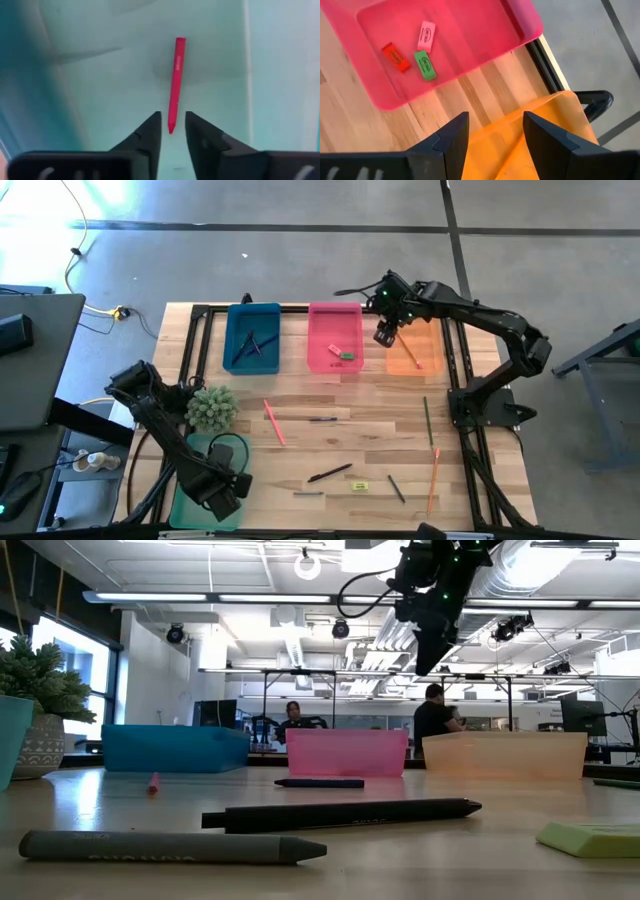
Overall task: Sort crayons/erasers/pens/pencils in bins
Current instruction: Put the red crayon into the green bin, then put the green pencil into the orange bin
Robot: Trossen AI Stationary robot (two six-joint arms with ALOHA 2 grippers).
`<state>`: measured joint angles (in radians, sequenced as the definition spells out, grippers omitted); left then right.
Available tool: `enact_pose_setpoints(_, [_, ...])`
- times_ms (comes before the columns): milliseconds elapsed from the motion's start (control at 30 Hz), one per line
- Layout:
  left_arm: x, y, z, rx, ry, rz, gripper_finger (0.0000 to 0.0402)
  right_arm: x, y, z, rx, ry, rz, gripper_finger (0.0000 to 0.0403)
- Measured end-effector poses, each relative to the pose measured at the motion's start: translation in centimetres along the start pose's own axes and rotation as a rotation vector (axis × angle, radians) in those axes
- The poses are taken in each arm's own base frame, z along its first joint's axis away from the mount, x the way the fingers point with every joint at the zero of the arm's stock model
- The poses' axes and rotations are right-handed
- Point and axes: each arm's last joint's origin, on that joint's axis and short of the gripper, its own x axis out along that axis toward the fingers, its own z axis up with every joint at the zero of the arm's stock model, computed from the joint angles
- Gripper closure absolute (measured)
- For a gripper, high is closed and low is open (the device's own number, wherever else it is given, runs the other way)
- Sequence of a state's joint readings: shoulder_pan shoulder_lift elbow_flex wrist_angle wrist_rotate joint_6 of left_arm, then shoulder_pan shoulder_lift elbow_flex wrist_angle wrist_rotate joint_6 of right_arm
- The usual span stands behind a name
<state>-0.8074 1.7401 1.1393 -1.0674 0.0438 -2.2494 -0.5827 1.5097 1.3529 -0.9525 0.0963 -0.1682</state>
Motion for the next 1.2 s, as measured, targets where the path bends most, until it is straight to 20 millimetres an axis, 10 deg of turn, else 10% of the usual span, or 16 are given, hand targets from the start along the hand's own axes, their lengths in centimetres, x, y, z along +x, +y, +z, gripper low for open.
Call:
enact_pose_setpoints(367, [-2.1,0.1,1.2,-0.082,0.071,-0.061,0.0225,-1.7,-0.4,0.7,-0.077,-0.011,-0.034,0.0224])
enact_pose_setpoints(733, [-6.9,1.6,5.3,-0.126,-0.059,-0.317,0.0233,-7.0,-1.2,2.0,-0.095,-0.052,-0.062,0.0224])
enact_pose_setpoints(1200, [-11.7,4.5,13.3,0.090,-0.470,-0.476,0.0241,-6.6,0.9,-1.5,0.220,0.120,0.069,0.0224])
